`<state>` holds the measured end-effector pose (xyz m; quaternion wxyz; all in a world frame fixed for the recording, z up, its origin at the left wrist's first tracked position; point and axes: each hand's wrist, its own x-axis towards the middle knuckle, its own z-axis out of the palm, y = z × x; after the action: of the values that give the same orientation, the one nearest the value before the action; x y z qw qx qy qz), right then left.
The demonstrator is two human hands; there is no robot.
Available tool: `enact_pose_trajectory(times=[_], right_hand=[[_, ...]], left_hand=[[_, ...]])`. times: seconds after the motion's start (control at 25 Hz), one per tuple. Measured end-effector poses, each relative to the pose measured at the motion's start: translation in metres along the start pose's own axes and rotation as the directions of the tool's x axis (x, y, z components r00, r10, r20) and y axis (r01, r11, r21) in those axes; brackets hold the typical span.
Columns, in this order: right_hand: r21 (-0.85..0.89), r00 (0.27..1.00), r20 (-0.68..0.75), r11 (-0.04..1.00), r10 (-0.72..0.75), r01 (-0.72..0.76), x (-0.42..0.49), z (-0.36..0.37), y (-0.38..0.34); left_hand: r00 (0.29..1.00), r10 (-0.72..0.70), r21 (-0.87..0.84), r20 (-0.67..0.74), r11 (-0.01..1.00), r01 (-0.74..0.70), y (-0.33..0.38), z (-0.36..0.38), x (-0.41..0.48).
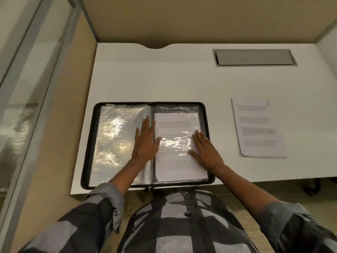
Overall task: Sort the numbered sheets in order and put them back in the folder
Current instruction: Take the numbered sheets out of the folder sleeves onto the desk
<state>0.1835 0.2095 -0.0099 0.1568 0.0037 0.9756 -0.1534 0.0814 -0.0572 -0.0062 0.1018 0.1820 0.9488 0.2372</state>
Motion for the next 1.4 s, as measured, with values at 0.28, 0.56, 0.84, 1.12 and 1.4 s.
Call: enact_pose_trajectory(times=[0.28,0.56,0.84,1.12,1.4], right_hand=[[-0.016,0.998,0.028,0.998,-0.058,0.058,0.027,-0.026,0.017],[0.024,0.994,-0.004,0.994,-0.11,0.111,0.041,-0.028,0.029],[0.117,0.993,-0.027,0.986,-0.118,0.121,0.041,-0.023,0.036],[0.146,0.991,-0.047,0.981,-0.124,0.13,0.04,-0.028,0.032],[0.271,0.994,-0.055,0.957,-0.091,0.103,0.035,-0.027,0.031]], left_hand=[[0.987,0.091,0.087,0.135,0.991,-0.104,0.036,0.015,0.1],[0.977,0.132,0.235,0.167,0.957,-0.169,0.028,0.033,0.113],[0.948,0.276,-0.032,0.16,0.961,-0.274,0.013,0.007,0.142],[0.859,0.176,-0.247,0.481,0.967,-0.06,0.03,-0.016,0.188],[0.759,0.149,-0.253,0.633,0.967,0.022,0.021,-0.023,0.224]])
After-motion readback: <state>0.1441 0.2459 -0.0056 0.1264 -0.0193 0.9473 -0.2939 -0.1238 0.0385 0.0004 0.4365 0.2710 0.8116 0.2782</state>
